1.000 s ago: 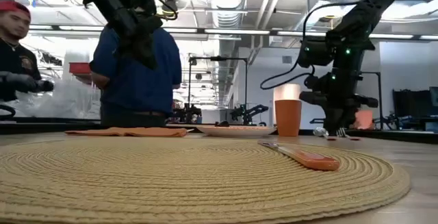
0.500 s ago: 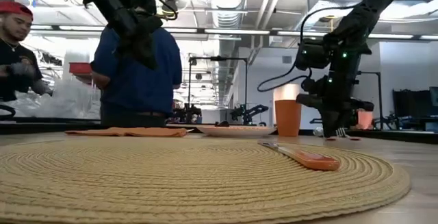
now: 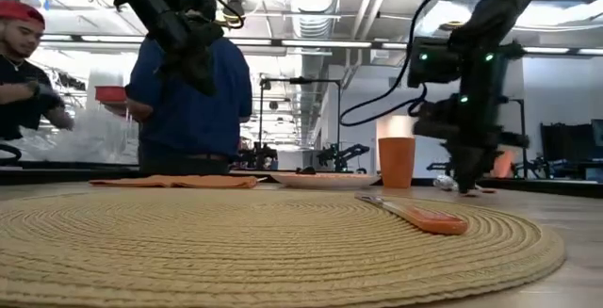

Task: Set table place
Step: Put the orange spoon on the brown placemat on the right of the orange knife

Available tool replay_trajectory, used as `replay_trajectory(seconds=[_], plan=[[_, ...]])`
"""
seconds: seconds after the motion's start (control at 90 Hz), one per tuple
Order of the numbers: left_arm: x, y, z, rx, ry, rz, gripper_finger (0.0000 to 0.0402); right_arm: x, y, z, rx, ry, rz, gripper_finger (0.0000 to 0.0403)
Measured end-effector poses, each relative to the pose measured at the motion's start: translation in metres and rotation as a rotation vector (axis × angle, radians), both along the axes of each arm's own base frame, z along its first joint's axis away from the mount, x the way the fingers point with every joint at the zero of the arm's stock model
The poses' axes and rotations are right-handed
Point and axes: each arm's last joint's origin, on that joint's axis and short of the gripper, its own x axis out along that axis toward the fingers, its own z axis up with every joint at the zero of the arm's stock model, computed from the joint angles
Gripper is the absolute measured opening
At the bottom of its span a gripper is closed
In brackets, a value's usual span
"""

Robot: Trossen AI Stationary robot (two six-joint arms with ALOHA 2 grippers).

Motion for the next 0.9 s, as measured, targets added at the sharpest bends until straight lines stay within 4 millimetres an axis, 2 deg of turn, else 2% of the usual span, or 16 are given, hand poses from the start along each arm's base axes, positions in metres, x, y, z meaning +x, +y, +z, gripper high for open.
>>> replay_trajectory(seconds=[0.233, 0.344, 0.544, 0.7, 0.9], plan=[[0.0, 0.0, 0.0, 0.008, 0.006, -0.01, 0.0051, 0.001, 0.065, 0.002, 0.047, -0.028, -0.036, 0.0], [0.0, 0.0, 0.0, 0.011, 0.002, -0.011, 0.0051, -0.002, 0.086, 0.002, 0.062, -0.037, -0.075, 0.0], [0.0, 0.0, 0.0, 0.014, 0.002, -0.013, 0.0051, -0.008, 0.115, 0.004, 0.089, -0.047, -0.108, 0.0], [0.0, 0.0, 0.0, 0.017, 0.004, -0.017, 0.0051, 0.0, 0.136, 0.021, 0.034, -0.122, -0.068, 0.0], [0.0, 0.0, 0.0, 0.028, 0.012, -0.035, 0.0051, 0.004, 0.141, 0.043, 0.007, -0.098, -0.104, 0.001]])
